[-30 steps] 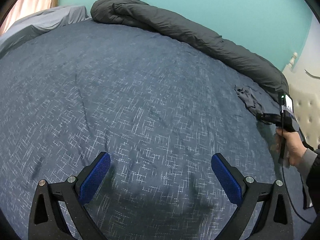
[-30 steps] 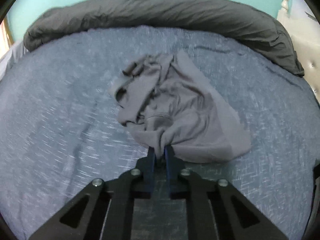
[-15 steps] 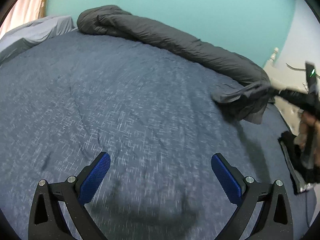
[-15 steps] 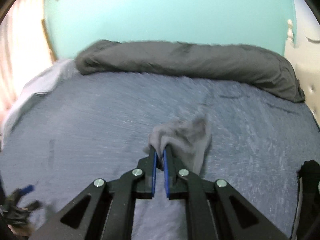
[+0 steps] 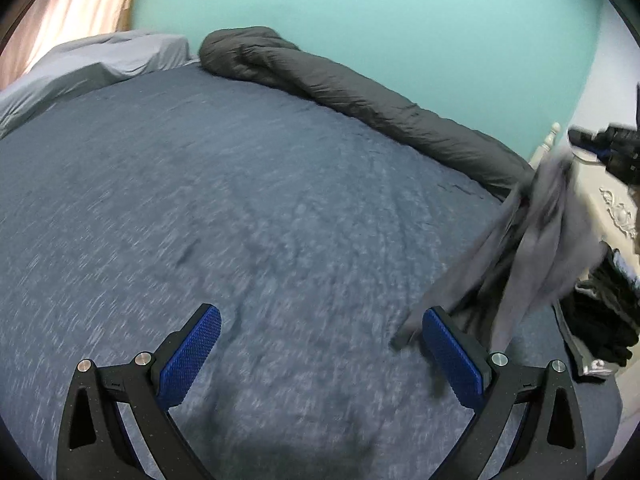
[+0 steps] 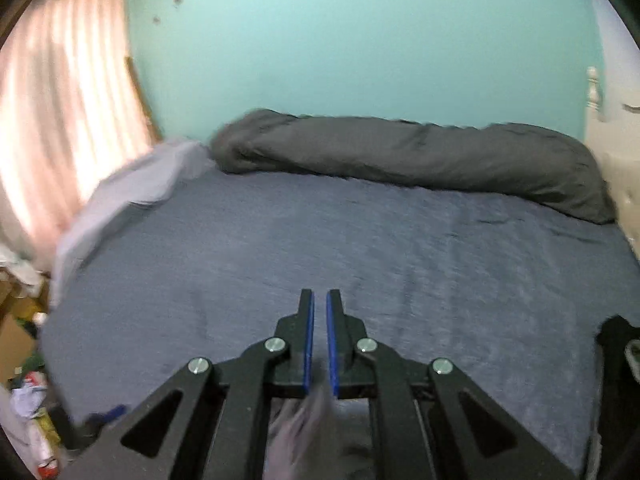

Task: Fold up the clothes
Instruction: 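Lift the grey briefs with the right gripper and drop them flat on the bed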

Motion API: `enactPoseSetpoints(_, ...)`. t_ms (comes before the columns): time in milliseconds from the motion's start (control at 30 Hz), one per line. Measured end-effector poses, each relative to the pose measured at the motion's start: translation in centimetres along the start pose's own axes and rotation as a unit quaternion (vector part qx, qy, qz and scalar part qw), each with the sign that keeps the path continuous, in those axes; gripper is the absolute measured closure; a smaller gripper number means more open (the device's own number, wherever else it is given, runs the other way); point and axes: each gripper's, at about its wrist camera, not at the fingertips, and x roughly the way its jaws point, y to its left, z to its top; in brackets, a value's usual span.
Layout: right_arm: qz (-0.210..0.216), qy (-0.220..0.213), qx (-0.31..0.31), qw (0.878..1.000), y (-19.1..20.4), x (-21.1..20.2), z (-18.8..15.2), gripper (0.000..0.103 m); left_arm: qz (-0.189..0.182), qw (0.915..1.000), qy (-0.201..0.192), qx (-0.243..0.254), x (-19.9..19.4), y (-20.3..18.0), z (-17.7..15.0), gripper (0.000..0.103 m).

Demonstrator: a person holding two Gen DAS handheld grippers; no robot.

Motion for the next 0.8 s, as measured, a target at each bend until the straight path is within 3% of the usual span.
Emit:
enactPoseSetpoints(100, -0.048, 0.101, 0.007, 0.994, -1.6, 4.9, -2.5, 0.097, 0.006, 0.9999, 0.003, 0.015, 0.5, 0.7, -0.2, 0.0)
enactPoseSetpoints(233, -0.012, 0.095, 0.056, 0.994, -2.7, 5.1, -5.8, 0.094, 0.0, 0.9996, 0.026, 0.011, 2.1, 1.5, -0.3, 0.0)
enactPoseSetpoints(367, 0.011, 0.123, 0.107, 0.986, -4.0, 6.0, -11.7, 0.062, -0.018, 0.9988, 0.043, 0.015, 3.6, 0.9, -0.1, 0.0)
enactPoseSetpoints(600, 0.017, 0.199, 0.19, 0.961, -4.5, 8.2, -21.8, 0.062, -0.031, 0.9978, 0.049, 0.031, 4.2, -0.3, -0.5, 0.0)
enactPoseSetpoints(700, 0.03, 0.205, 0.223, 0.952, -4.1, 8.8, -24.1, 0.057, -0.029, 0.9974, 0.052, 0.041, 4.0, -0.3, -1.0, 0.0)
enactPoseSetpoints(800, 0.016, 0.212, 0.227, 0.95, -3.8, 9.6, -25.4, 0.056, -0.027, 0.9972, 0.055, 0.041, 4.0, 0.0, -1.2, 0.0)
